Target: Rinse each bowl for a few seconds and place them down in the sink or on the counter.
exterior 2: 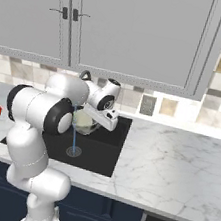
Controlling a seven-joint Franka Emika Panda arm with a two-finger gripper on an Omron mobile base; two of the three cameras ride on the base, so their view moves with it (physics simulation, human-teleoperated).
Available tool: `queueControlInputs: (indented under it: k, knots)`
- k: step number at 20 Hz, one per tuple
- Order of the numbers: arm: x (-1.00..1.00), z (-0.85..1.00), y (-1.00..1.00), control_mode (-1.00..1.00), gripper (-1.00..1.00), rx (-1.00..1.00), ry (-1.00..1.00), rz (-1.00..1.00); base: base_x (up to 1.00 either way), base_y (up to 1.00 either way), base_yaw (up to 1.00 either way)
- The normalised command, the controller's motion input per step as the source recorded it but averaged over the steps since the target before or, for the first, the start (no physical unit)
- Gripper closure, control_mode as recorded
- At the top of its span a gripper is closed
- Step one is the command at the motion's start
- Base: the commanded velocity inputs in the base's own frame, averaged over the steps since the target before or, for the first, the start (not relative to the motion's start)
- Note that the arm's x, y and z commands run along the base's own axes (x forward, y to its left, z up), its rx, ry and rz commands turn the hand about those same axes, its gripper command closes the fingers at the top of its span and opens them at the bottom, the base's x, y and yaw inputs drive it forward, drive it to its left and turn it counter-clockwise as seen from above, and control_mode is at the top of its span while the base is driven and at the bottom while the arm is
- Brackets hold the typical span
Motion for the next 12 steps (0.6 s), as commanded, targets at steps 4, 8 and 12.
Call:
queueControlInputs:
  k: [4, 8, 12]
  knots:
    - [0.33, -0.22, 0.16, -1.00, 1.00, 0.00, 0.00, 0.11, 0.00, 0.00, 0.00]
    - [0.40, -0.22, 0.17, -1.00, 1.00, 0.01, 0.00, 0.12, 0.00, 0.00, 0.00]
    - [0.24, -0.10, 0.05, -1.00, 1.00, 0.01, -0.01, 0.11, 0.00, 0.00, 0.00]
